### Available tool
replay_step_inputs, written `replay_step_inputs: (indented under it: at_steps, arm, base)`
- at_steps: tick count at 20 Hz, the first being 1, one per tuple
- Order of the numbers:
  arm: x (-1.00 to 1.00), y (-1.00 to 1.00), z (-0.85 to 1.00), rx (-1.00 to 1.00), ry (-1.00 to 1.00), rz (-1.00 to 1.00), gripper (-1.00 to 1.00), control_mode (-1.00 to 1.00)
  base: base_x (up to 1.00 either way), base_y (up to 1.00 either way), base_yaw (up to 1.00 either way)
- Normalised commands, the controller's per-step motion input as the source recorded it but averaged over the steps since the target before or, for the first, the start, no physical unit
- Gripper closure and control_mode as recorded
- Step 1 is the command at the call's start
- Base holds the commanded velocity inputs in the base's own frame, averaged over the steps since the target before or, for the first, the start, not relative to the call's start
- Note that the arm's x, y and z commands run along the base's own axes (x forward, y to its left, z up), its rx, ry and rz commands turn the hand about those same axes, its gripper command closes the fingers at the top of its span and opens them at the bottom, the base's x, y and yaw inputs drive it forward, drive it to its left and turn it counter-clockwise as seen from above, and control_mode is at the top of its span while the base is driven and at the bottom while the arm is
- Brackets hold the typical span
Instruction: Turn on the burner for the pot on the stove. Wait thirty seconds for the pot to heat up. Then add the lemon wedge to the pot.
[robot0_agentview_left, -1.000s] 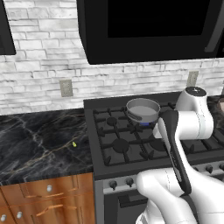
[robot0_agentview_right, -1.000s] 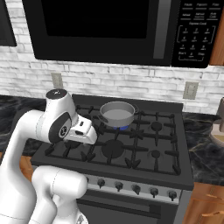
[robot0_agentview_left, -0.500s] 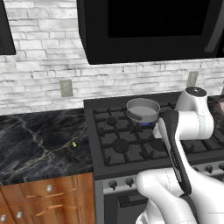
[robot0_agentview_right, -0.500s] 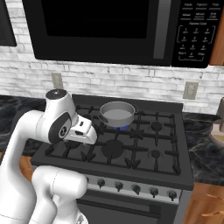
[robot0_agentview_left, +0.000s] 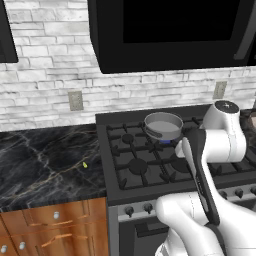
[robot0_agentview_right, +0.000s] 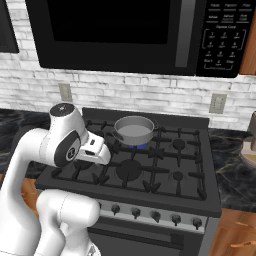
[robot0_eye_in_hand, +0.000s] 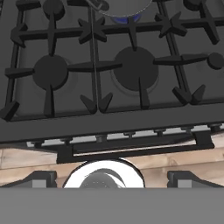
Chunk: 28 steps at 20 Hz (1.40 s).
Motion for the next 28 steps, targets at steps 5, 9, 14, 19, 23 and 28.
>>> replay_step_inputs:
  at_steps: [5,9,14,19,23,28]
  arm:
    - [0.00,0.00,0.03,0.00,0.00,0.00,-1.00,-1.00]
    - [0.00,0.00,0.01,0.00,0.00,0.00,-1.00,-1.00]
    - [0.00,-0.01,0.02,0.00,0.00,0.00,-1.00,-1.00]
    - [0.00,0.00,0.01,0.00,0.00,0.00,-1.00,-1.00]
    - [0.00,0.00,0.00,0.00,0.00,0.00,-1.00,-1.00]
    - [0.00,0.00,0.00,0.00,0.00,0.00,-1.00,-1.00]
  base:
    - [0.00,0.00,0.00]
    - [0.00,0.00,0.00]
    - [0.00,0.00,0.00]
    - [0.00,0.00,0.00]
    - [0.00,0.00,0.00]
    - [0.00,0.00,0.00]
